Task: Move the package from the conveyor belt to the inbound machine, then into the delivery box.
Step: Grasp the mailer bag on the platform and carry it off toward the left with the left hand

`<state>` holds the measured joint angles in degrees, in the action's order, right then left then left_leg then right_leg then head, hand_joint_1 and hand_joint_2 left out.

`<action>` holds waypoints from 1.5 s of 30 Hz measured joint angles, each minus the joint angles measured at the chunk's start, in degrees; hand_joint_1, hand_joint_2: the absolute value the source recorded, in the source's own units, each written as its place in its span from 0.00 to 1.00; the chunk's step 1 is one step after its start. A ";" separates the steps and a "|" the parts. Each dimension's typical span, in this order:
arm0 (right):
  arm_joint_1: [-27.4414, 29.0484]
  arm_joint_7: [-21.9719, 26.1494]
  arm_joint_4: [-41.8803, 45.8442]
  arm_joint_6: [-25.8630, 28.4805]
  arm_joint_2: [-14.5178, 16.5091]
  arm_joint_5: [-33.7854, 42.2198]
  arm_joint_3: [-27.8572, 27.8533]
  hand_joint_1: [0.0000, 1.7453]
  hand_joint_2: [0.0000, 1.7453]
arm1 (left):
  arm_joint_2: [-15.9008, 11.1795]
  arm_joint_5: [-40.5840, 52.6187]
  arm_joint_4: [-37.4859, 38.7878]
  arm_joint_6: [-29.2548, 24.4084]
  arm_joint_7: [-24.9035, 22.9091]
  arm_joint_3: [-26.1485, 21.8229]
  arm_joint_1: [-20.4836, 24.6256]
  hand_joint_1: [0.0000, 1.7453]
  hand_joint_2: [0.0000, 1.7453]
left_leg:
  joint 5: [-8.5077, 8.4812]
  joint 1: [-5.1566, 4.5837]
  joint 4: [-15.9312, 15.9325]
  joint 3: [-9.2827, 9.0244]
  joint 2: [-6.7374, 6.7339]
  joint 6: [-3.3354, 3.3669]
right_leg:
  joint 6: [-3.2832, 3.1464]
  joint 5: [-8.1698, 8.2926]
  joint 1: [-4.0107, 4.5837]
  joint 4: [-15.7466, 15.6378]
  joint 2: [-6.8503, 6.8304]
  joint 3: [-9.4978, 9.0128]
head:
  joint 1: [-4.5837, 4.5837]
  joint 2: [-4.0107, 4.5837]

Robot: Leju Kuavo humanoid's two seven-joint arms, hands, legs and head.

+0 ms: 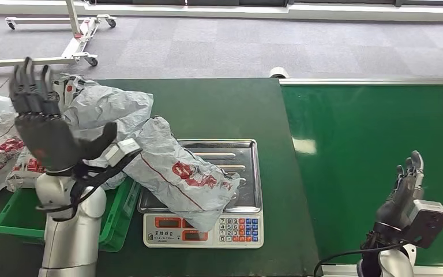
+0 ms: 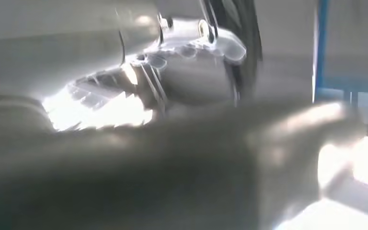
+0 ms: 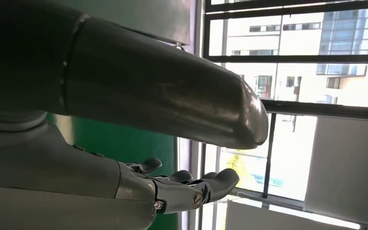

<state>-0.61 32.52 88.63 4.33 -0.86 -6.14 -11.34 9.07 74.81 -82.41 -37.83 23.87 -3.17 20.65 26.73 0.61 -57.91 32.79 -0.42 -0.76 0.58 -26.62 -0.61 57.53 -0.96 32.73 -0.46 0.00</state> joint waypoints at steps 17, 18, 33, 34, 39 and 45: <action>-1.95 -1.10 -4.99 -2.12 0.88 0.73 0.00 0.00 0.00 | -9.05 8.80 56.98 14.72 -8.31 15.24 18.85 0.50 1.00 | -0.17 0.00 0.04 0.26 -0.23 -0.10 | -0.10 0.26 0.00 0.05 0.24 0.30 | 0.00 0.00; -1.94 -1.13 -5.19 -2.12 0.88 0.79 0.00 0.00 0.00 | -9.21 8.75 57.93 15.87 -8.35 15.54 19.25 0.75 1.00 | -0.16 -0.01 0.05 0.24 -0.22 -0.10 | -0.09 0.24 -0.01 0.05 0.23 0.28 | 0.00 0.00; -1.63 -2.46 -7.42 -2.74 1.27 1.00 0.00 0.00 0.00 | -11.37 2.97 60.39 24.04 -2.08 15.99 21.01 1.00 1.00 | -0.15 -0.04 0.35 -0.16 -0.49 -0.46 | -0.38 0.24 0.02 0.10 0.44 -0.06 | 0.00 0.00; -1.46 -2.54 -7.43 -2.78 1.34 0.98 0.00 0.00 0.00 | -11.45 2.75 60.22 23.45 -1.91 15.99 20.92 1.00 1.00 | -0.20 -0.04 0.36 -0.26 -0.52 -0.48 | -0.42 0.27 0.02 0.12 0.47 -0.01 | 0.00 0.00; -0.75 -2.67 -7.43 -2.91 1.69 0.78 -0.01 0.00 0.00 | -12.08 -3.36 57.82 16.52 3.27 15.81 19.26 1.00 1.00 | -0.30 -0.01 0.39 -0.34 -0.67 -0.55 | -0.50 0.32 0.02 0.19 0.59 0.21 | -0.01 0.00; 0.41 -2.85 -7.41 -3.36 2.24 0.53 -0.76 0.00 0.00 | -13.51 -21.72 36.95 15.60 9.38 14.39 8.91 1.00 1.00 | -0.31 -0.03 0.46 -0.09 -0.56 -0.57 | -0.55 0.27 0.08 0.20 0.53 0.43 | -0.01 0.00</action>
<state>-0.20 29.67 81.22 0.97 1.38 -5.61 -12.10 -4.45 53.09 -45.46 -22.23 33.25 11.22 29.56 26.41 0.58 -57.44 32.70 -0.98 -1.33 0.04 -26.35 -0.53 57.73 -0.43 33.16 -0.47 0.00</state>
